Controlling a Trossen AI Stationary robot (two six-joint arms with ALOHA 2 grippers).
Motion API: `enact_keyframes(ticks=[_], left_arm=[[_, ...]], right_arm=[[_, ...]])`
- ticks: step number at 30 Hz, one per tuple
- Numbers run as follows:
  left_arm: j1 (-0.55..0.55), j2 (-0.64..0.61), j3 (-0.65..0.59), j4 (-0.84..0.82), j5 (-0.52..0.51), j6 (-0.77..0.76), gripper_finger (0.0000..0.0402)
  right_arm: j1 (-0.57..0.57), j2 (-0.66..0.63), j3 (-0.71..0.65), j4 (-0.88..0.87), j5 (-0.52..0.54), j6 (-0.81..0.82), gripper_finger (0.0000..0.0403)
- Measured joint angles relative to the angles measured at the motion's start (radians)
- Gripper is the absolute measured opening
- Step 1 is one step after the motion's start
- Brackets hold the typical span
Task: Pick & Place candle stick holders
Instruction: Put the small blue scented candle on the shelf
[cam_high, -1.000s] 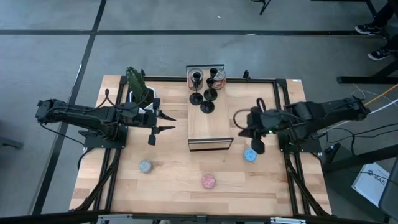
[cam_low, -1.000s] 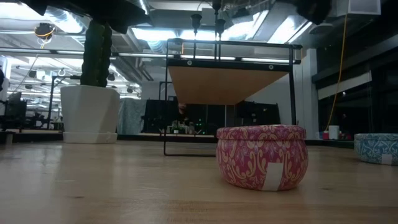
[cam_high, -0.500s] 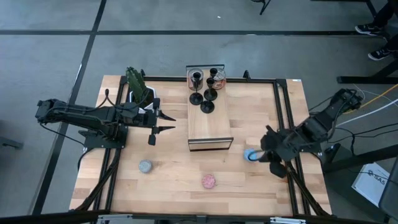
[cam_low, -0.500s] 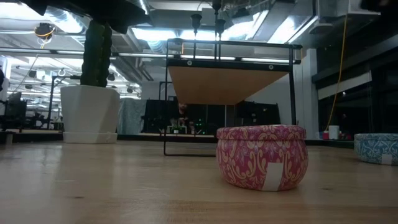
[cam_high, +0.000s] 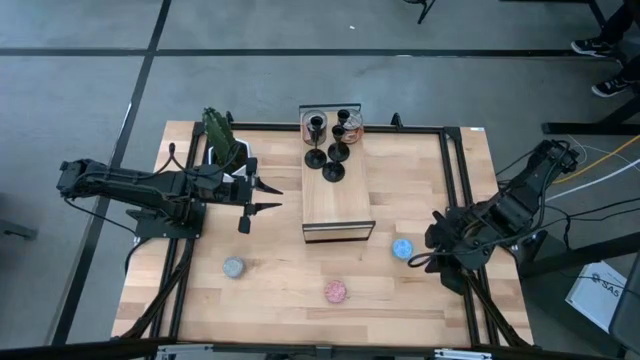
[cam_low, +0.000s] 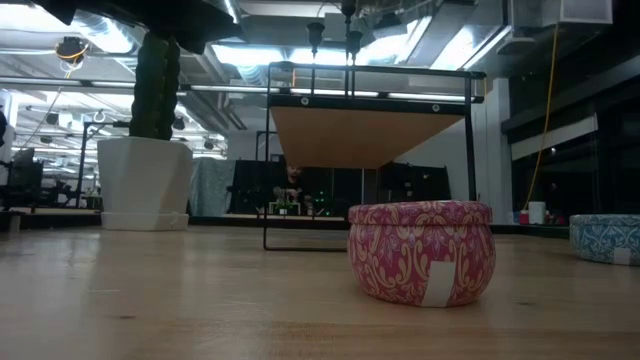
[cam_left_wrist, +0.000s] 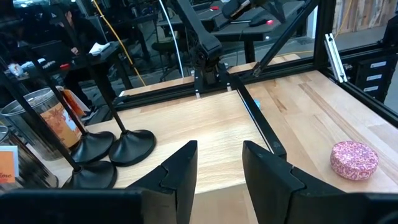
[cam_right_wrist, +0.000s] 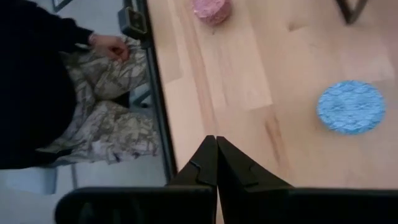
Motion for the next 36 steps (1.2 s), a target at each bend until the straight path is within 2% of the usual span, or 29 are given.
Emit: enact_keyframes(ticks=[5,10,17,26,36], left_arm=[[0.000,0.000,0.000,0.000,0.000,0.000,0.0124],[0.000,0.000,0.000,0.000,0.000,0.000,0.0123],[0.000,0.000,0.000,0.000,0.000,0.000,0.0123],[0.000,0.000,0.000,0.000,0.000,0.000,0.0124],[0.000,0.000,0.000,0.000,0.000,0.000,0.0125]], right_arm=[[0.000,0.000,0.000,0.051,-0.009,-0.005,0.0000],[0.000,0.003,0.000,0.028,-0.025,-0.002,0.0000],[0.000,0.003,0.000,-0.091,-0.025,0.156,0.0011],[0.000,0.003,-0.017,-0.126,0.001,0.187,0.0082],[0.000,0.003,-0.095,-0.125,0.000,0.270,0.0196]])
